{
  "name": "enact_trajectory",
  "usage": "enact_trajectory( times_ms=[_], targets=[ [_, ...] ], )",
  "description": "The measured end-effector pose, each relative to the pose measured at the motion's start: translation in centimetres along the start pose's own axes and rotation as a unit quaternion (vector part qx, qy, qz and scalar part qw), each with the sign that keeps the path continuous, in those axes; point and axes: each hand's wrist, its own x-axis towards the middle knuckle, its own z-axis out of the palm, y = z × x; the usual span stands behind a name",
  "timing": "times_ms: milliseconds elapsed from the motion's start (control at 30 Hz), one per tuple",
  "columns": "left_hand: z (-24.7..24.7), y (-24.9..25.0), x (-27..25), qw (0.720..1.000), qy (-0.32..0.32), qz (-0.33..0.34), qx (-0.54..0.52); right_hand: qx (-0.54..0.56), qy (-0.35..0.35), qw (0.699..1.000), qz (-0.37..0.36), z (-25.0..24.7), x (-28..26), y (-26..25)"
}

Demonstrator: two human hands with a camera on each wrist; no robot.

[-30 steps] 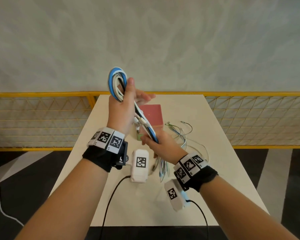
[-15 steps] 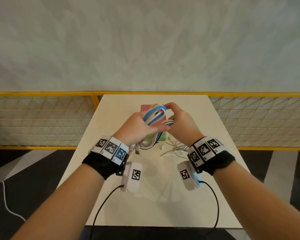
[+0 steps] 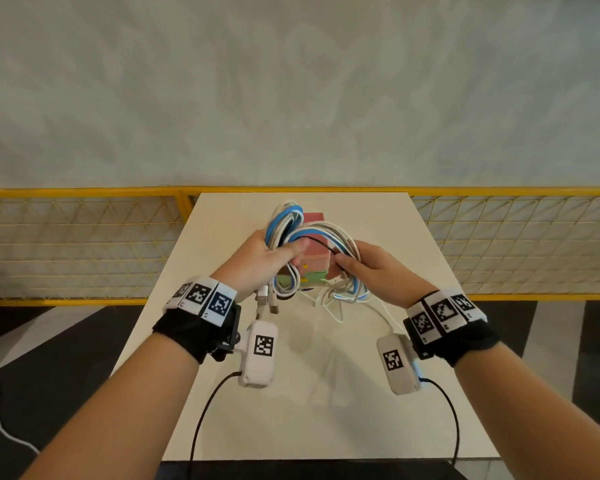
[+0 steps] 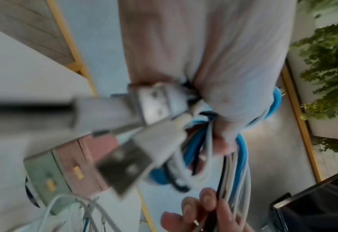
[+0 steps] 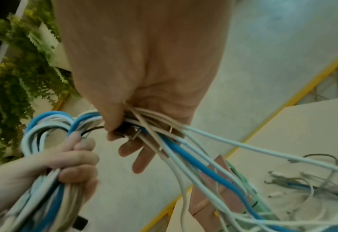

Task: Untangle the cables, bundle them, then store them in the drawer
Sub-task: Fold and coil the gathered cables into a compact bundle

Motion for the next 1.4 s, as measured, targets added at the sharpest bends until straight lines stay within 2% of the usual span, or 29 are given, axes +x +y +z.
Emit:
enact_trajectory(
  times_ms=[100,200,333,400,467,633,833,967,1067,1200,1233,1333,1400],
  targets=[
    [0.7,0.0,0.4,0.998,0.042,-0.016,-0.047,0.075,0.041,0.996,0.010,0.9,0.1,-0.6],
    [1.6,-0.2,1.2,0.995,0.094,-0.014,0.021,0.210,0.107,0.971,0.033,1.6,1.0,-2.8],
    [2.5,0.3,1.4,0.993,0.111,0.016,0.038,0.277,0.154,0.947,0.054,2.9,2.1,-4.5],
    [2.6,0.4,1.3,0.994,0.105,0.023,0.025,0.312,0.157,0.935,0.065,3.0,2.2,-4.9],
    [2.5,0.3,1.1,0.995,0.096,0.026,0.010,0.331,0.130,0.932,0.075,2.6,2.1,-5.0],
    [1.9,-0.3,1.5,0.993,0.096,0.013,0.060,0.315,0.057,0.942,0.104,1.7,1.8,-5.0],
    [1.3,-0.3,1.5,0.997,0.049,-0.004,0.065,0.332,0.008,0.936,0.116,0.6,1.8,-4.9],
    [1.0,0.2,1.6,0.997,0.022,0.006,0.075,0.324,0.047,0.939,0.109,0.2,2.0,-4.8],
    [1.0,-0.1,1.9,0.996,0.039,-0.002,0.078,0.294,0.083,0.949,0.082,0.5,2.3,-5.0],
    [1.3,0.2,2.0,0.996,0.082,-0.019,-0.002,0.245,0.119,0.961,0.052,1.5,3.1,-5.1],
    [1.3,0.5,1.9,0.995,0.094,-0.013,-0.032,0.230,0.096,0.967,0.043,1.8,3.2,-5.1],
    [1.2,1.6,1.5,0.986,0.126,0.031,-0.106,0.197,-0.041,0.979,-0.021,3.1,3.1,-4.4],
    [0.9,1.8,1.5,0.979,0.140,0.052,-0.141,0.142,-0.052,0.988,-0.030,3.8,2.9,-3.7]
  ],
)
